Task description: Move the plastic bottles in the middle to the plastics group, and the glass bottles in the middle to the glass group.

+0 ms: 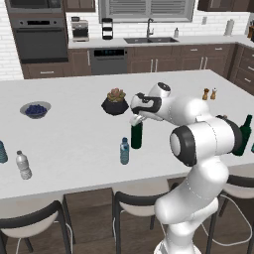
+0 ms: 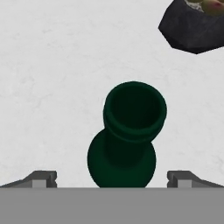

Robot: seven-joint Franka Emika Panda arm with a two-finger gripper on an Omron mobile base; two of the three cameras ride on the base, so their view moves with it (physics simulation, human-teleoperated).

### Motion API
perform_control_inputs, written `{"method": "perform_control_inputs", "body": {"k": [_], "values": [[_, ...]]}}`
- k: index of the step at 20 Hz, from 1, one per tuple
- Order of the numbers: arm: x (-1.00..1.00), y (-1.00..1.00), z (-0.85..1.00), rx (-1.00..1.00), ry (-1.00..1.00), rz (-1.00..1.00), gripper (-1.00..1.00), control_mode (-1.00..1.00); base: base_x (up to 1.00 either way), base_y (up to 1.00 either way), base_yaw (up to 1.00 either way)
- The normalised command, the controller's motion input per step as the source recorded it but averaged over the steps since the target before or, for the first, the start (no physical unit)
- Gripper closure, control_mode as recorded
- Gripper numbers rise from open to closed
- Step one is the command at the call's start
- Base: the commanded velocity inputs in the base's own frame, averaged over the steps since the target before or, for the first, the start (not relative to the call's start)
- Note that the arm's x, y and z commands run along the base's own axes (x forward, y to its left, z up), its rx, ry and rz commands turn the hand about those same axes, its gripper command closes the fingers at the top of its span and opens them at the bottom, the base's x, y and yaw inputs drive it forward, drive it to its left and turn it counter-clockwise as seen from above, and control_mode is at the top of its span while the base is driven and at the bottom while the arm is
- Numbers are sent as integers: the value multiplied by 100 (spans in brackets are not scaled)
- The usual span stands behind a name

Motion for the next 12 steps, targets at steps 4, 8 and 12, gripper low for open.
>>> {"method": "perform_control_inputs", "body": {"k": [4,8,12], "values": [[5,0,-4,3,0,0,-100,-100,0,0,0],[5,0,0,6,0,0,-100,-100,0,0,0],[1,0,-5,8,0,0,-100,-100,0,0,0]]}}
